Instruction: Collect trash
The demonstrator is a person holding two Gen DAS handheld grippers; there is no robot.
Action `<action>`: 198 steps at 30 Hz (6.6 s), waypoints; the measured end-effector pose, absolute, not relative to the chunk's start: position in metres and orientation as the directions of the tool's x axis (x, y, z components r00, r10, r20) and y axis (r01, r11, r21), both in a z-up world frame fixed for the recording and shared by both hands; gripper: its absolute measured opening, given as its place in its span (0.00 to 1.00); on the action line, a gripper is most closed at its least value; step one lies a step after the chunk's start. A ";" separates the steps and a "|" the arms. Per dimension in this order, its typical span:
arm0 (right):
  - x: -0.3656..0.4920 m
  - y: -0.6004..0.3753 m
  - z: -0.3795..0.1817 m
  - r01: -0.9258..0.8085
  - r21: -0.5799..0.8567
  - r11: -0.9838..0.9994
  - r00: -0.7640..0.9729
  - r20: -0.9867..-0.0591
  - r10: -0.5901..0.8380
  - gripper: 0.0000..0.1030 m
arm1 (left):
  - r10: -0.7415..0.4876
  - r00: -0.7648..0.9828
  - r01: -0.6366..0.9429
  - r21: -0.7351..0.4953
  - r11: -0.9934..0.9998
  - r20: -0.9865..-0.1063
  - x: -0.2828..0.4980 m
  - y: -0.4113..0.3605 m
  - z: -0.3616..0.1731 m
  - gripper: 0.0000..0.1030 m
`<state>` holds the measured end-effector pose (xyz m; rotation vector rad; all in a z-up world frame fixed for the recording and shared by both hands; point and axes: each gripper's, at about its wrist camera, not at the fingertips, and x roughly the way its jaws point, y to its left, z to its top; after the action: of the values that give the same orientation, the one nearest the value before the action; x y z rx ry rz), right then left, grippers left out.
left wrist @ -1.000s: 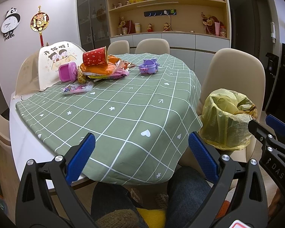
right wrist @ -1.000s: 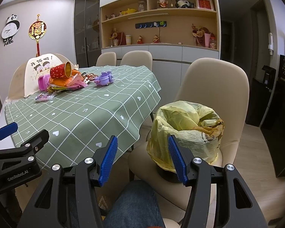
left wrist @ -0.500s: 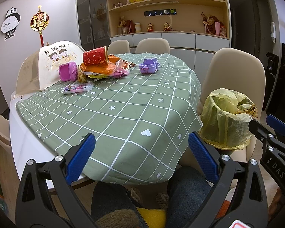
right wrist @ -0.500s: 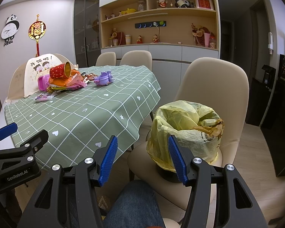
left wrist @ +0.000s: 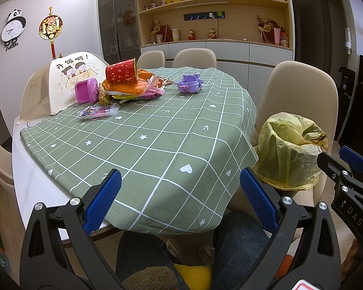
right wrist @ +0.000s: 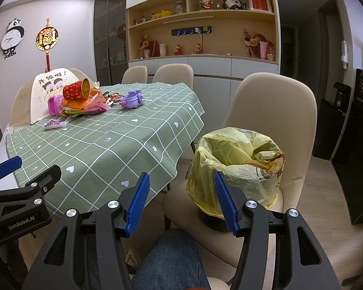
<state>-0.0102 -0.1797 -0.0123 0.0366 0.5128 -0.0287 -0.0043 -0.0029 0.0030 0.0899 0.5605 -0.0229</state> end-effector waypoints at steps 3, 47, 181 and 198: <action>-0.010 -0.181 -0.013 0.037 0.028 0.999 0.870 -0.492 -0.018 0.51 | 0.003 0.847 0.046 0.079 0.996 -0.532 -0.004 -0.003 0.003 0.91; 0.191 -0.075 0.010 -0.192 -0.009 0.981 0.808 -0.568 0.153 0.51 | 0.010 0.807 -0.077 -0.088 0.993 -0.591 0.177 0.201 0.039 0.91; 0.199 -0.395 -0.025 0.203 -0.029 0.979 0.752 -0.636 -0.175 0.10 | -0.531 0.367 0.664 -0.185 0.725 -0.763 0.240 -0.213 -0.016 0.03; 0.205 -0.384 -0.017 0.203 -0.079 0.976 0.793 -0.572 -0.211 0.10 | -0.522 0.334 0.651 -0.208 0.730 -0.785 0.243 -0.213 -0.034 0.36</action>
<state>0.2051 -0.3841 -0.0165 -0.0137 0.6168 -0.2224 0.2425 -0.2132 -0.0344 0.1528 0.9619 -0.7690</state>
